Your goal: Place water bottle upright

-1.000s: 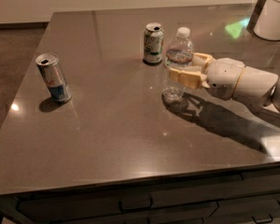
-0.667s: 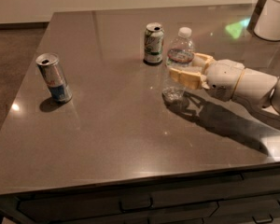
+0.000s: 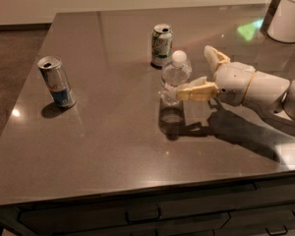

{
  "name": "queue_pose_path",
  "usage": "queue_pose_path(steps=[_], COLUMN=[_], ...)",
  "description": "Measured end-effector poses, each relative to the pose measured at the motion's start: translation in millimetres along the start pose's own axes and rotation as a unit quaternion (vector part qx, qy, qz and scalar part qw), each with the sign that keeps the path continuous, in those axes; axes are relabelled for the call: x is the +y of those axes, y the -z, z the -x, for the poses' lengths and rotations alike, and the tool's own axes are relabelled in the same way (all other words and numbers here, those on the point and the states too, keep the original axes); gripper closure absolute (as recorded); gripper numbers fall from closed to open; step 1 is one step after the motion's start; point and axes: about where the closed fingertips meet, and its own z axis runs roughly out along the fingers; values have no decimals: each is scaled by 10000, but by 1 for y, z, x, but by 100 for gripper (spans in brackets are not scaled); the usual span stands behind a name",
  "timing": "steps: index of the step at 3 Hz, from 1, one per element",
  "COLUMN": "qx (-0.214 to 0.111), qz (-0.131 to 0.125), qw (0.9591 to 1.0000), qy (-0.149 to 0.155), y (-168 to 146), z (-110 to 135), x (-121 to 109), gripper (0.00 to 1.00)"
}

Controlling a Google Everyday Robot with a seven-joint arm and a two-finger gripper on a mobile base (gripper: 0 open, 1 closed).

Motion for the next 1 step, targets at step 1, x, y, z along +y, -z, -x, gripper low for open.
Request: queue_pose_path(steps=[1], qx=[0], qz=[1], qw=[10000], qy=[0], y=[0], z=[0], x=[0], gripper=[0])
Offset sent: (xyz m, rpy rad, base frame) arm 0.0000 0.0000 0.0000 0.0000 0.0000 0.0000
